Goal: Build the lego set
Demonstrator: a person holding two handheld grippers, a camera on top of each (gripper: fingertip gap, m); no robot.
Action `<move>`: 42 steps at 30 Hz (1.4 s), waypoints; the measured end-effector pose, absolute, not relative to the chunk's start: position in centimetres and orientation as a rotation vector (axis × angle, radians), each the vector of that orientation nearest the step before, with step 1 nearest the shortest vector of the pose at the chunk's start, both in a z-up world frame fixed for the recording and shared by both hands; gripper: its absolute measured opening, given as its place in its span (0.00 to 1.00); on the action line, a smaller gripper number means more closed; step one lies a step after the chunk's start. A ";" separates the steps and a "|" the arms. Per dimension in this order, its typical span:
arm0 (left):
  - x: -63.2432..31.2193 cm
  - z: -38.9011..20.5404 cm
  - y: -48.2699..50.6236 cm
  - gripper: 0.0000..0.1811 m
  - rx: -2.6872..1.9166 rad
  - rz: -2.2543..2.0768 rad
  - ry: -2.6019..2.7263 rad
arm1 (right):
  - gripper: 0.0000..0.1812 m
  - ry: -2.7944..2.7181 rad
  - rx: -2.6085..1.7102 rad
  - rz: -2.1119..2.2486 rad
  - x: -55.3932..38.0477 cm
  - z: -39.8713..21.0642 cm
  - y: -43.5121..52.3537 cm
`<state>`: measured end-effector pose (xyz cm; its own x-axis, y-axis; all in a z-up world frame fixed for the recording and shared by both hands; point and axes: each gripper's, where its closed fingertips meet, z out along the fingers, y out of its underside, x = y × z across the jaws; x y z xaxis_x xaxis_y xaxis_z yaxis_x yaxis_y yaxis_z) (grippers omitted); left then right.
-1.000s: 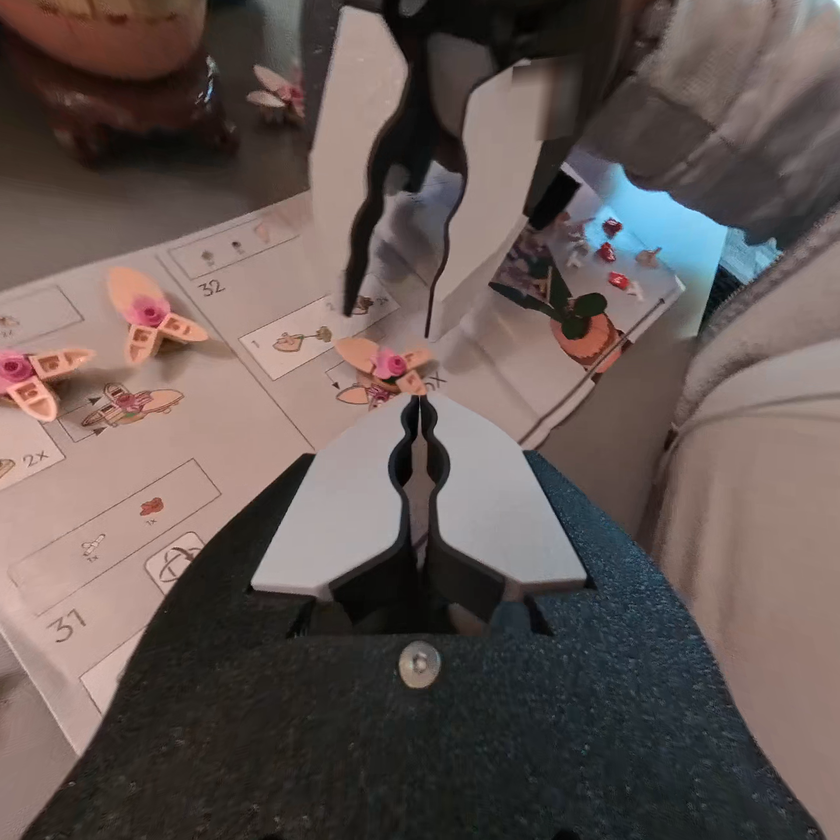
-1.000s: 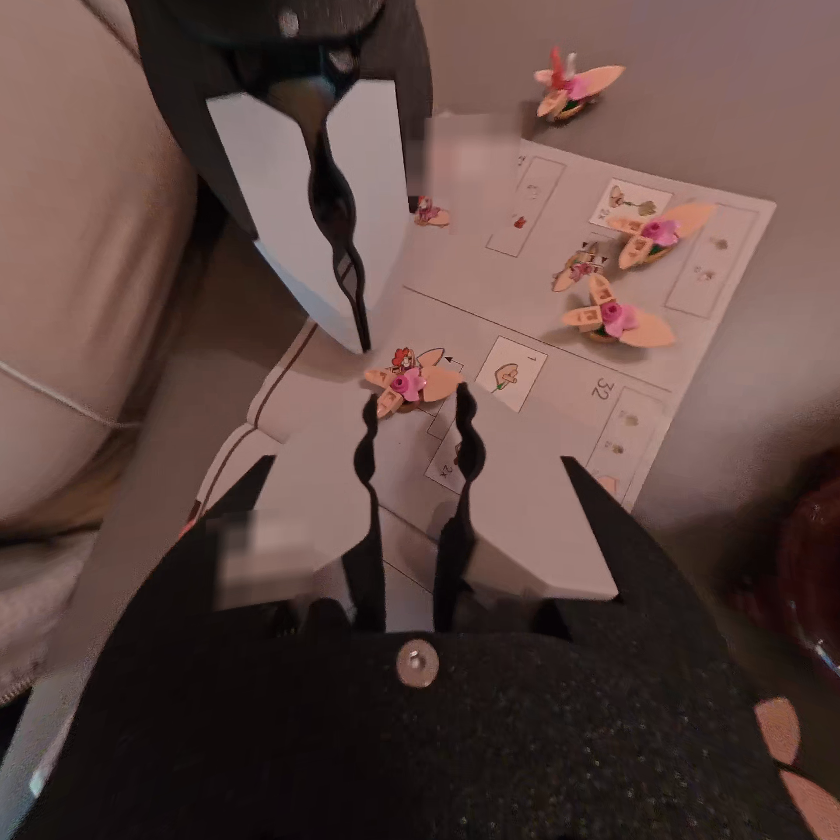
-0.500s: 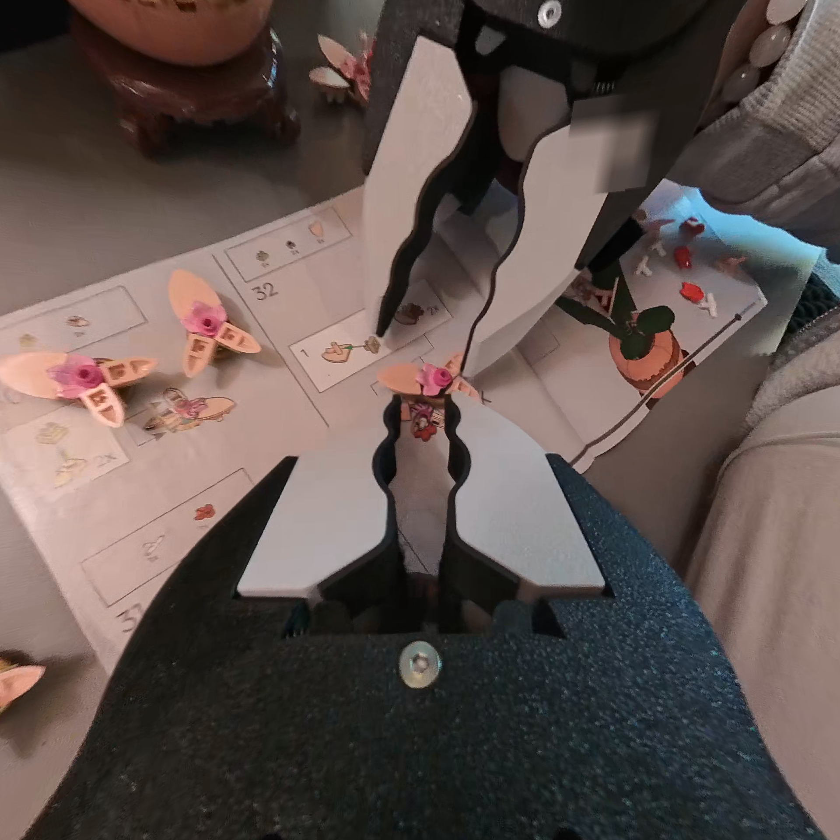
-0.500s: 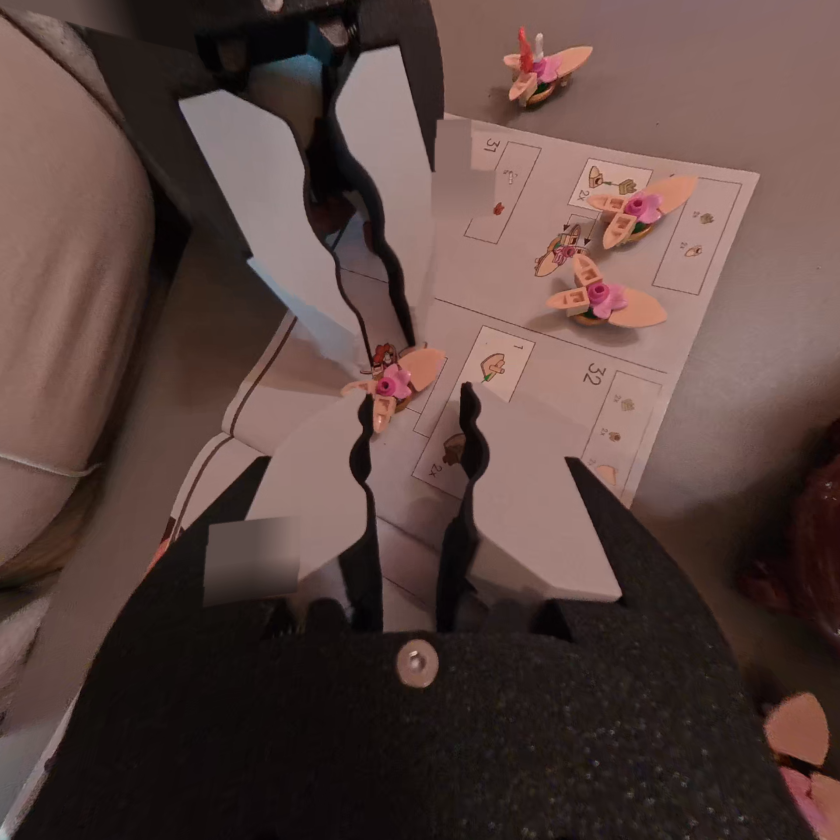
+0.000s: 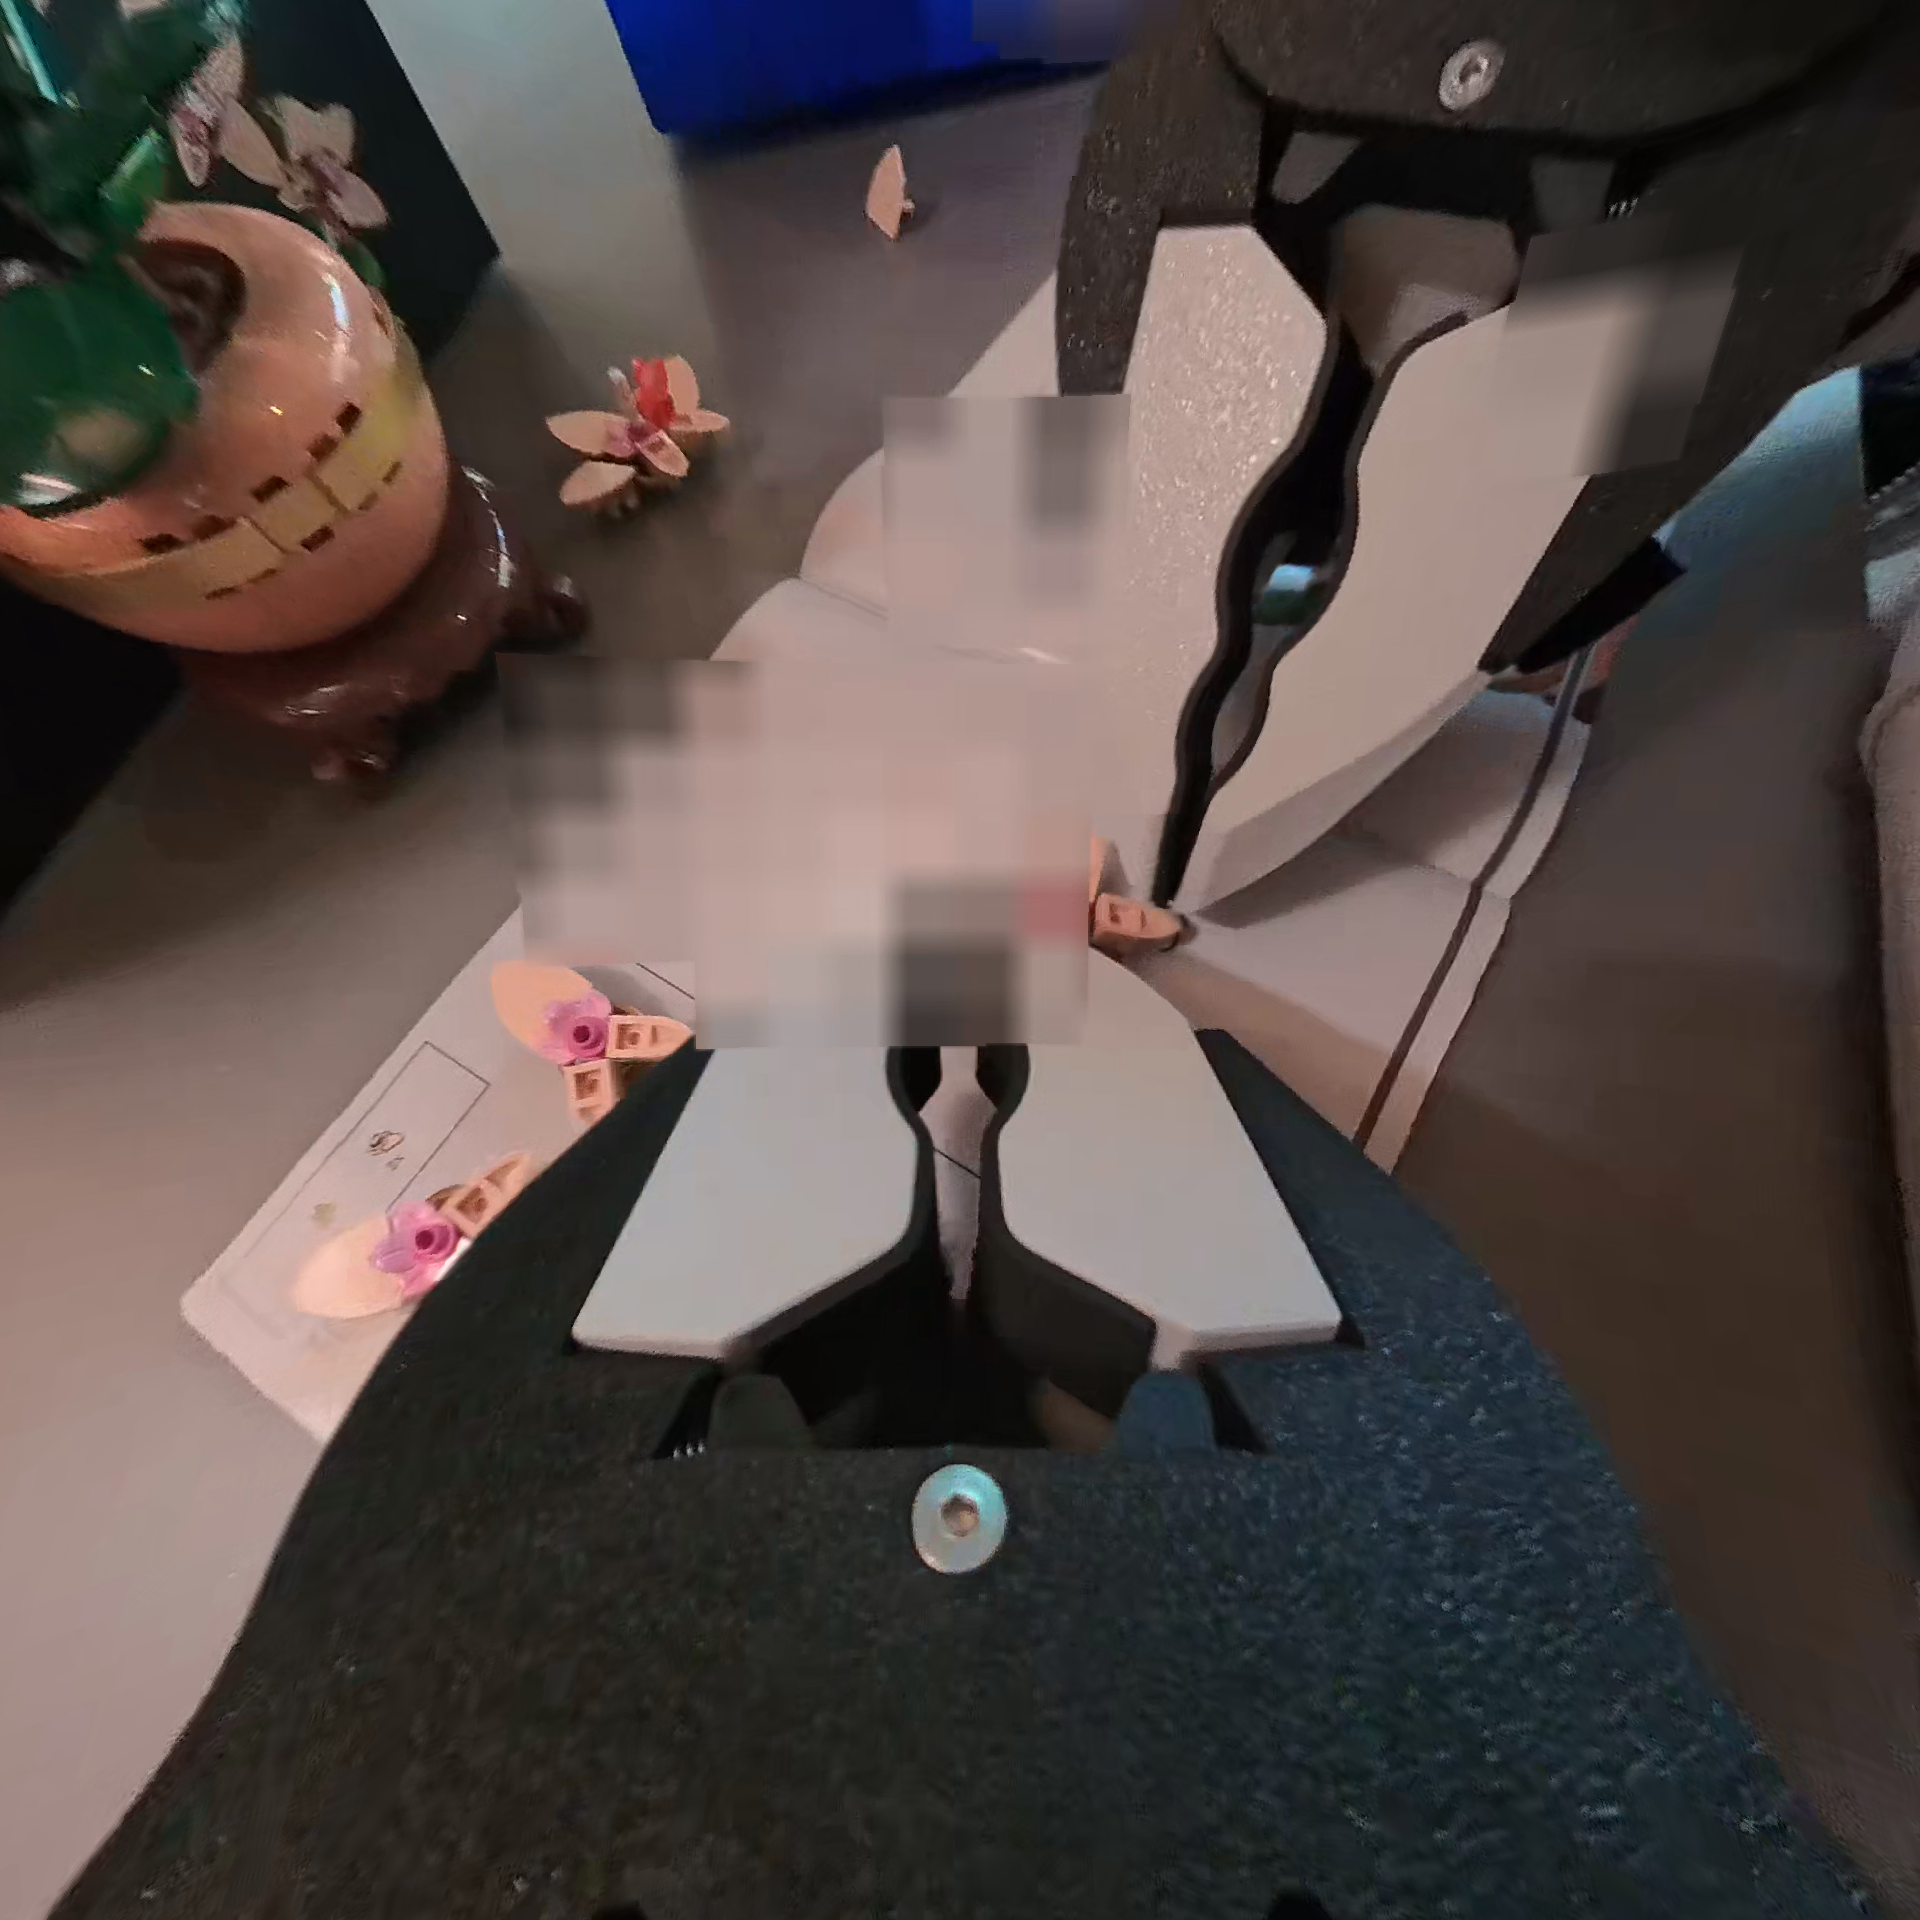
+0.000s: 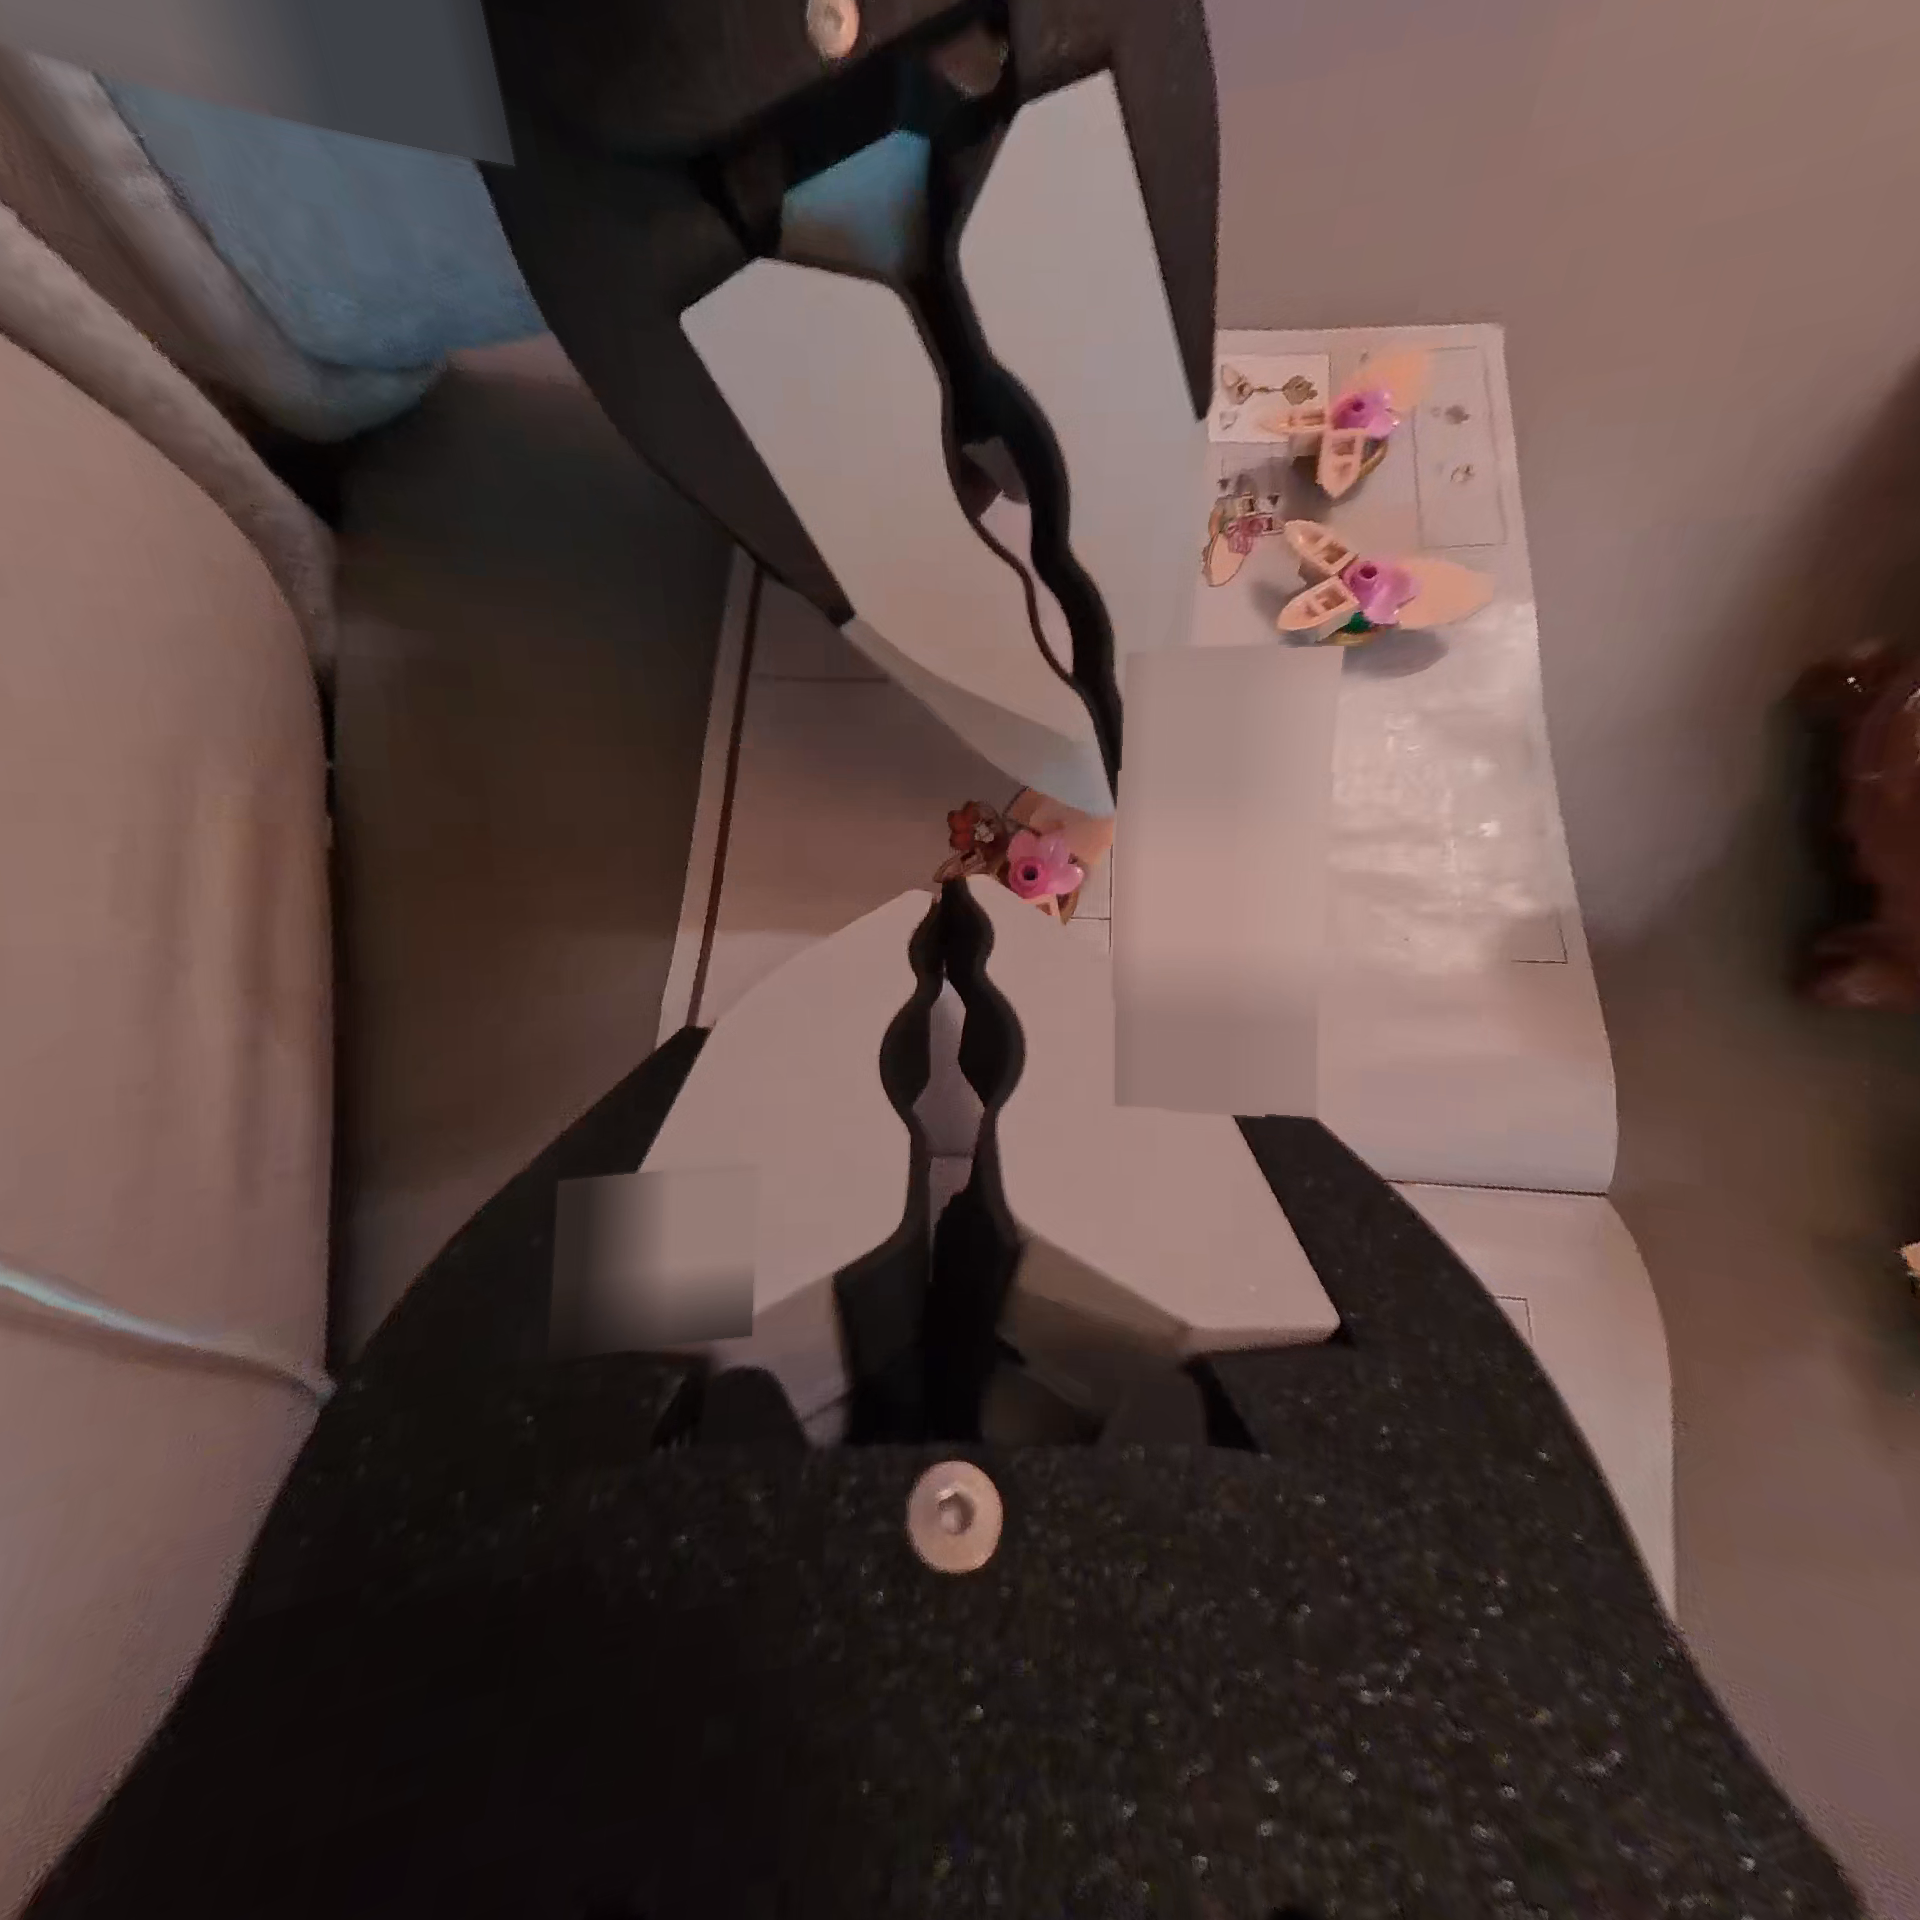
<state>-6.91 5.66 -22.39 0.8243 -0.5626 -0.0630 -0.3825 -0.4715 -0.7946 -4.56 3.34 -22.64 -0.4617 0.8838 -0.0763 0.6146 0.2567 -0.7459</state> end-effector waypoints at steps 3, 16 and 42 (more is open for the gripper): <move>-6.9 -22.7 5.5 0.00 -2.123 -0.255 0.713 | 0.00 -2.150 -1.413 1.051 -4.9 -22.6 3.4; -6.8 -23.0 5.3 0.00 -2.121 -0.272 0.721 | 0.00 -2.223 -1.372 0.894 -5.4 -23.3 3.9; -7.3 -19.9 5.5 0.03 -1.994 -0.401 0.543 | 0.00 -1.823 -1.116 0.912 -5.1 -16.4 8.8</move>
